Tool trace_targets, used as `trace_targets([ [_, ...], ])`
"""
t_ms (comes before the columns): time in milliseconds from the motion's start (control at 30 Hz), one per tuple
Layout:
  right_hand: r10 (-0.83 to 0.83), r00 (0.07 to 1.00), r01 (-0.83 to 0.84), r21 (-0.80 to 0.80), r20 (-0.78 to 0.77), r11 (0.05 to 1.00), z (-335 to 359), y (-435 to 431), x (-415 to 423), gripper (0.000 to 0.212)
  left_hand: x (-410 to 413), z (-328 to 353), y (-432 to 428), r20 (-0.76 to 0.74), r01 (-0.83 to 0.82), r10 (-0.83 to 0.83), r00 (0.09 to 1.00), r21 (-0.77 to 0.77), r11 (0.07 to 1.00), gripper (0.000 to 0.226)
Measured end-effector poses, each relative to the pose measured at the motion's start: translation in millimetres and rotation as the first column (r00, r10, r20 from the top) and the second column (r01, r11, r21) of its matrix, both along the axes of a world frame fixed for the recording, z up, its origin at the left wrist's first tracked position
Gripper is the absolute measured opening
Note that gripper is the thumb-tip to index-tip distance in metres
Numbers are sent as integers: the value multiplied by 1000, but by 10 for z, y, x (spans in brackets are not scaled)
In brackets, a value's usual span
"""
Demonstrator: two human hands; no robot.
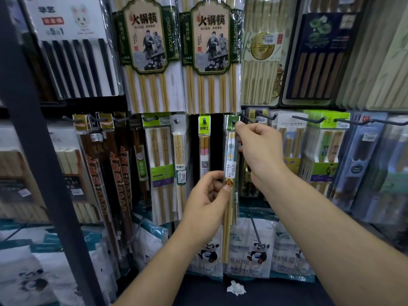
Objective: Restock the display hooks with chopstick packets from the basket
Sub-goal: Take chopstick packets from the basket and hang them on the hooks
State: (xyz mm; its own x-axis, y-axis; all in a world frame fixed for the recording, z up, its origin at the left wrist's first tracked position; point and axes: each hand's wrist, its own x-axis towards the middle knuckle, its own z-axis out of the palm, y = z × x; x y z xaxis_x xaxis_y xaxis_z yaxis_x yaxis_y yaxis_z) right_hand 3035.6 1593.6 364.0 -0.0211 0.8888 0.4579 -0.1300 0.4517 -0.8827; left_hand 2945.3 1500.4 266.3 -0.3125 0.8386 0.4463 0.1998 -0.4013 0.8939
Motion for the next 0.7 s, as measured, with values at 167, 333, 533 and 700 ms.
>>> trace_targets([
  [167, -25, 998, 23, 31, 56, 999, -102, 38, 69, 33, -10, 22, 12, -197, -165, 150, 969, -64, 984, 15],
  [333, -65, 975, 21, 199, 214, 980, -361, 31, 177, 18, -77, 197, 105, -310, -323, 310, 899, 11, 946, 19],
  [533, 108, 892, -219, 212, 439, 952, -731, 92, 169, 59, 93, 368, 407, -89, -89, 84, 993, -52, 995, 55],
  [700, 335, 861, -394, 83, 383, 915, -918, 129, 45, 51, 172, 358, 600, 121, 40, -31, 992, -72, 997, 56],
])
